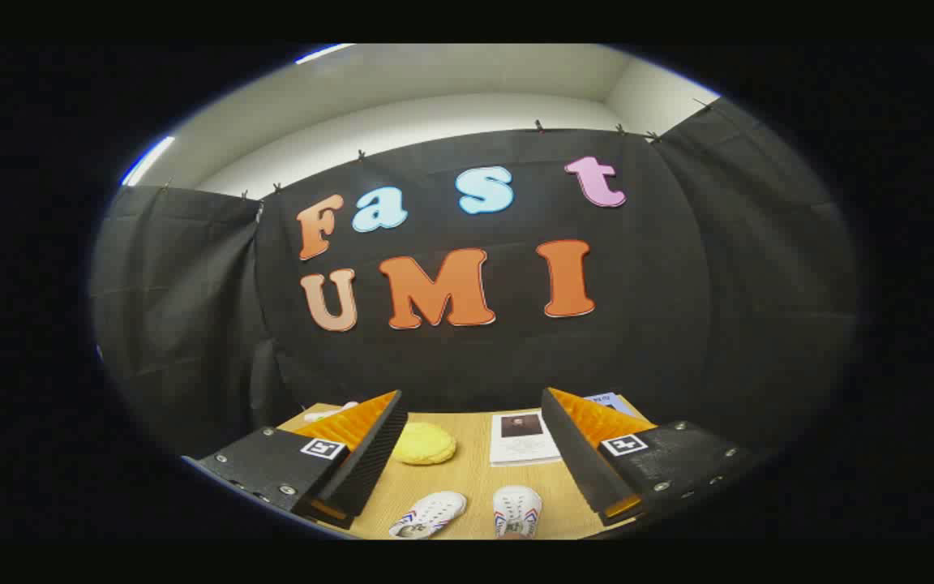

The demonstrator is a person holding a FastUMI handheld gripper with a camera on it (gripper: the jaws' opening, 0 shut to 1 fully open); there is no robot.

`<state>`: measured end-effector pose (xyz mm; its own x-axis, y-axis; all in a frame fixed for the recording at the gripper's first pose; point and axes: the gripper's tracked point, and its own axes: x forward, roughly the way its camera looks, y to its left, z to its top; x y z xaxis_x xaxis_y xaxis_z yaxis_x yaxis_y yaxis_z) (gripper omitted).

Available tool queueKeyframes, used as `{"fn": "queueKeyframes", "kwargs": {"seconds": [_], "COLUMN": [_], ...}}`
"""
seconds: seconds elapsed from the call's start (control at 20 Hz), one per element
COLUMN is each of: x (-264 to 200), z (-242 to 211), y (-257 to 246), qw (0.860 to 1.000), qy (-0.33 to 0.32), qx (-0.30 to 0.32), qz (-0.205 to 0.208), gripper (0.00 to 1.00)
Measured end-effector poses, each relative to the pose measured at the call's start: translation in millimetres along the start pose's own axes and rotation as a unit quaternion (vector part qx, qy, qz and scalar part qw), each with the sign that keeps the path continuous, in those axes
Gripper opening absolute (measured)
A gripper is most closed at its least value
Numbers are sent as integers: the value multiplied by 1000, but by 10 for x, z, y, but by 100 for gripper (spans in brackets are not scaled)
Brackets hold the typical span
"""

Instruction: Open the storage box then place both shoes into the box .Put the left shoe in first, then the right shoe, with the right side of both shoes facing outward in a uniform manner.

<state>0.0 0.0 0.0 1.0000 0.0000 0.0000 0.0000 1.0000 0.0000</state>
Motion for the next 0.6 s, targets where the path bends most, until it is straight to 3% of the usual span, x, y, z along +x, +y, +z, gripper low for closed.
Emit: {"fn": "queueKeyframes", "kwargs": {"seconds": [0.6], "x": [-39], "z": [-48], "y": [5], "qw": [1000], "qy": [5], "qx": [-1], "qz": [2], "gripper": [99]}}
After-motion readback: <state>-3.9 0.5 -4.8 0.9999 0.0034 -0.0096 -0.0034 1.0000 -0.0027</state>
